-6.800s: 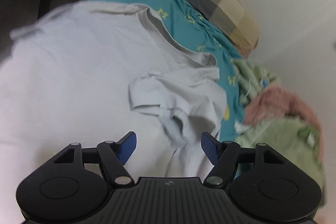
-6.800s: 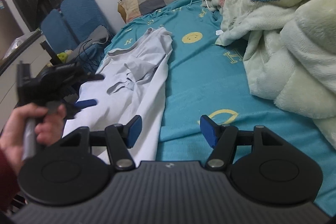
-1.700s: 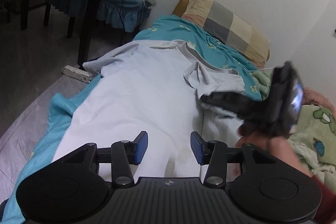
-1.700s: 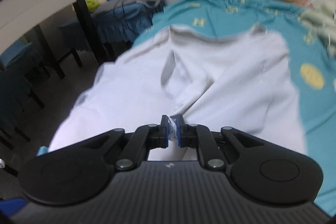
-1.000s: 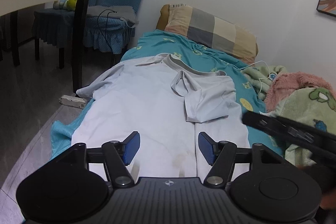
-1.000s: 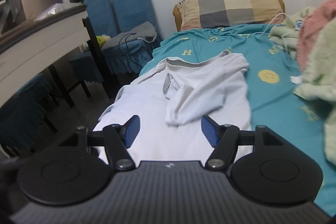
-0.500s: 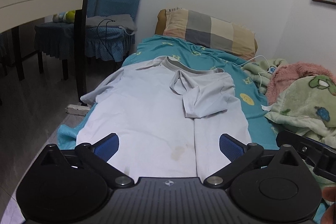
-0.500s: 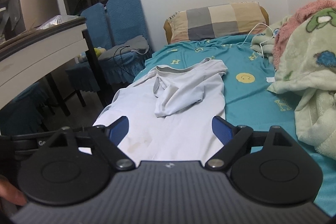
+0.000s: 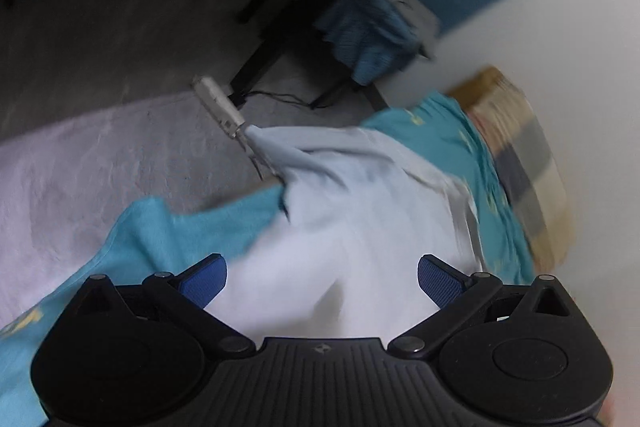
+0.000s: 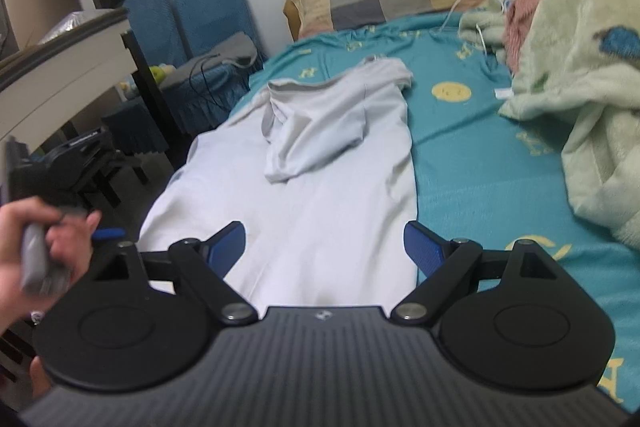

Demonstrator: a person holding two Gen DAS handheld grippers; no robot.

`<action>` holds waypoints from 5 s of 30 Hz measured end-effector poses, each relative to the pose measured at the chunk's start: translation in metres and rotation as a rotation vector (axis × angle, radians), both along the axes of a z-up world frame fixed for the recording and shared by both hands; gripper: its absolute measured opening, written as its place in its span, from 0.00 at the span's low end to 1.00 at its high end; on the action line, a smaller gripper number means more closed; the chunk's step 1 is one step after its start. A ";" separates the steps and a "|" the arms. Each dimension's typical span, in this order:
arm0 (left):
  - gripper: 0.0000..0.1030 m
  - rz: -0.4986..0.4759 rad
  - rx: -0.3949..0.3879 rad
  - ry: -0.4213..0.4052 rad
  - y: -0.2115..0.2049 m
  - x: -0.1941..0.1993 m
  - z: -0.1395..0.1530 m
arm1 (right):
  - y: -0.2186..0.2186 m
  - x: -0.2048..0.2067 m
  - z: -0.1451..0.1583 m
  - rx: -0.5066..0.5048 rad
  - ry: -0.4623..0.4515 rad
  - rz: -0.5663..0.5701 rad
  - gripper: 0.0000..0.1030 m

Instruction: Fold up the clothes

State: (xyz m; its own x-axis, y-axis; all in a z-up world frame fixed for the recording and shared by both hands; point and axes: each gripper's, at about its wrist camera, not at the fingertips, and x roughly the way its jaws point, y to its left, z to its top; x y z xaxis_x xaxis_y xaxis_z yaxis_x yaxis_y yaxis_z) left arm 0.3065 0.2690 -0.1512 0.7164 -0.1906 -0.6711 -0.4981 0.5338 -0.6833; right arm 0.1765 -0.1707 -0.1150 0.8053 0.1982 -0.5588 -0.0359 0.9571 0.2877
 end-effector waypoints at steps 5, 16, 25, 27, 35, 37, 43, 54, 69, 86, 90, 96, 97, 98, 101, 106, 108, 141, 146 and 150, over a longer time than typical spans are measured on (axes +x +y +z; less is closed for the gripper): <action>1.00 0.051 -0.100 0.027 0.055 0.056 -0.054 | -0.003 0.017 -0.017 0.042 0.062 0.001 0.85; 0.96 0.006 -0.339 0.087 0.080 0.150 -0.139 | -0.006 0.055 -0.053 0.076 0.157 -0.048 0.85; 0.07 -0.045 0.053 0.088 0.057 0.194 -0.085 | -0.015 0.047 -0.039 0.056 0.074 -0.125 0.85; 0.05 -0.078 0.203 0.080 0.043 0.198 -0.057 | -0.020 0.046 -0.036 0.075 0.059 -0.145 0.85; 0.05 -0.304 0.808 -0.119 -0.096 0.198 0.077 | -0.040 0.040 -0.025 0.134 0.000 -0.221 0.85; 0.05 -0.403 0.926 -0.185 -0.152 0.192 0.095 | -0.045 0.037 -0.023 0.138 -0.012 -0.242 0.85; 0.05 -0.666 1.108 -0.277 -0.303 0.179 0.098 | -0.066 0.029 -0.021 0.173 -0.033 -0.313 0.85; 0.45 -0.871 1.104 -0.184 -0.380 0.175 0.001 | -0.077 0.038 -0.029 0.197 -0.035 -0.331 0.85; 0.79 -0.860 0.555 -0.098 -0.129 -0.052 0.064 | -0.060 0.029 -0.019 0.174 -0.063 -0.180 0.85; 0.36 -1.102 0.278 0.231 -0.055 -0.126 0.018 | -0.025 0.009 -0.013 0.132 -0.051 -0.049 0.85; 0.03 -1.191 0.516 0.245 -0.094 -0.150 0.045 | -0.030 0.008 -0.013 0.166 -0.050 -0.050 0.85; 0.03 -1.246 0.779 0.228 -0.175 -0.184 0.107 | -0.048 0.007 -0.011 0.299 -0.039 -0.074 0.85; 0.03 -1.250 0.800 0.228 -0.189 -0.189 0.115 | -0.051 0.007 -0.011 0.324 -0.038 -0.073 0.85; 0.03 -1.254 0.809 0.232 -0.200 -0.195 0.119 | -0.052 0.007 -0.011 0.340 -0.038 -0.072 0.85; 0.03 -1.244 0.796 0.254 -0.229 -0.209 0.116 | -0.053 0.008 -0.010 0.345 -0.034 -0.071 0.85; 0.04 -1.237 0.654 0.326 -0.254 -0.228 0.063 | -0.060 0.007 -0.010 0.387 -0.013 -0.058 0.85; 0.05 -1.228 0.607 0.338 -0.253 -0.234 0.051 | -0.062 0.008 -0.011 0.392 0.013 -0.046 0.85; 0.41 -1.055 0.435 0.368 -0.182 -0.210 0.026 | 0.012 -0.085 -0.034 0.018 0.573 0.267 0.44; 0.11 -1.098 0.499 0.321 -0.188 -0.229 0.046 | 0.024 -0.110 -0.013 -0.135 0.491 0.275 0.09; 0.09 -1.035 0.452 0.228 -0.170 -0.241 0.077 | 0.001 -0.124 0.015 -0.069 0.404 0.231 0.07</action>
